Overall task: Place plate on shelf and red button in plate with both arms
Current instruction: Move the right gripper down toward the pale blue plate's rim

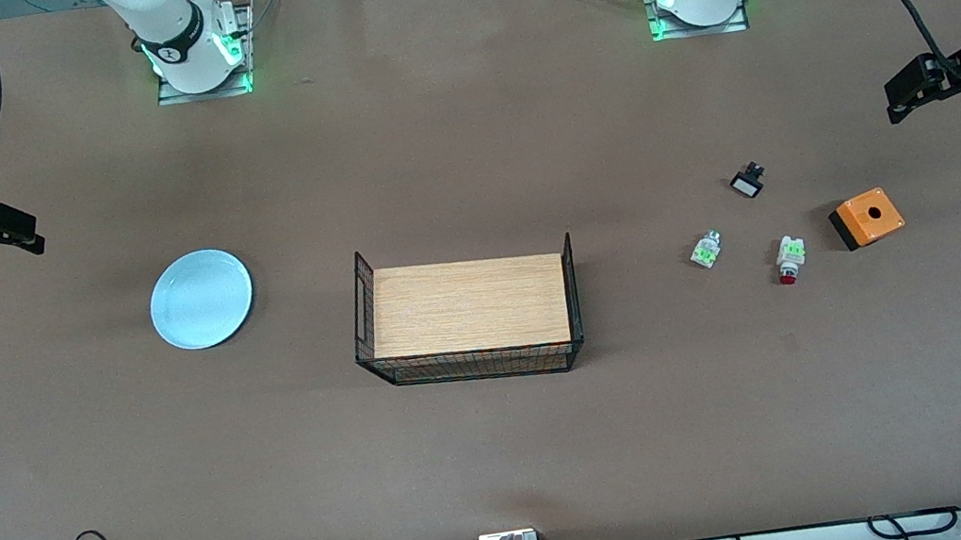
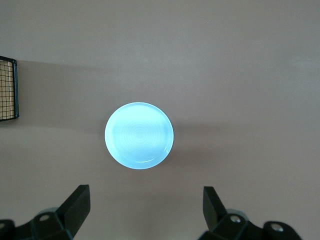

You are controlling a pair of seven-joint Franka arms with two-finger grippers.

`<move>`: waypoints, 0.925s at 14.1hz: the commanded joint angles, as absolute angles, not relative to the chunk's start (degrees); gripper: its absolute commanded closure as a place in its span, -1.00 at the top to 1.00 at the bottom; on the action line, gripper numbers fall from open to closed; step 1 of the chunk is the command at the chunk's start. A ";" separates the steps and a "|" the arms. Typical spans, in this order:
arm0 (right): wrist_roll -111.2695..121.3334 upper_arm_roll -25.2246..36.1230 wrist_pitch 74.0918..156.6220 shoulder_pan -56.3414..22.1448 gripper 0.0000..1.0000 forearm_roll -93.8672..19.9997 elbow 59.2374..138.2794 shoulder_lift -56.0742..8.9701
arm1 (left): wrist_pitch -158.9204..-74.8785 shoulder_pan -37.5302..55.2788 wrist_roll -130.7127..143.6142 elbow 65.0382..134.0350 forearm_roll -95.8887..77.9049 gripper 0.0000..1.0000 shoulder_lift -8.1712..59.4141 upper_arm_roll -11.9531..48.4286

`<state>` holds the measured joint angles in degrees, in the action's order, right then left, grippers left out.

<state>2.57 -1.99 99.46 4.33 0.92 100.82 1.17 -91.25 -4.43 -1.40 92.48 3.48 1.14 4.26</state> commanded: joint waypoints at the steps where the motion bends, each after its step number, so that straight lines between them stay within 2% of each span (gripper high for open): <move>1: 2.72 -2.11 98.53 4.22 1.00 0.88 100.99 2.19 | -90.70 -5.18 -2.37 91.14 2.55 1.00 1.76 4.04; 4: 2.12 -2.11 98.53 4.22 1.00 0.71 100.81 1.67 | -90.62 -5.36 -2.46 91.06 2.55 1.00 1.76 4.04; 7: 2.02 -2.11 102.02 4.31 1.00 0.53 99.85 -1.05 | -90.70 -5.45 -3.60 91.05 2.55 1.00 1.76 4.04; 13: 2.81 -2.11 101.69 4.66 1.00 0.70 99.76 -4.74 | -90.61 -5.54 -3.96 91.06 2.64 1.00 1.76 4.04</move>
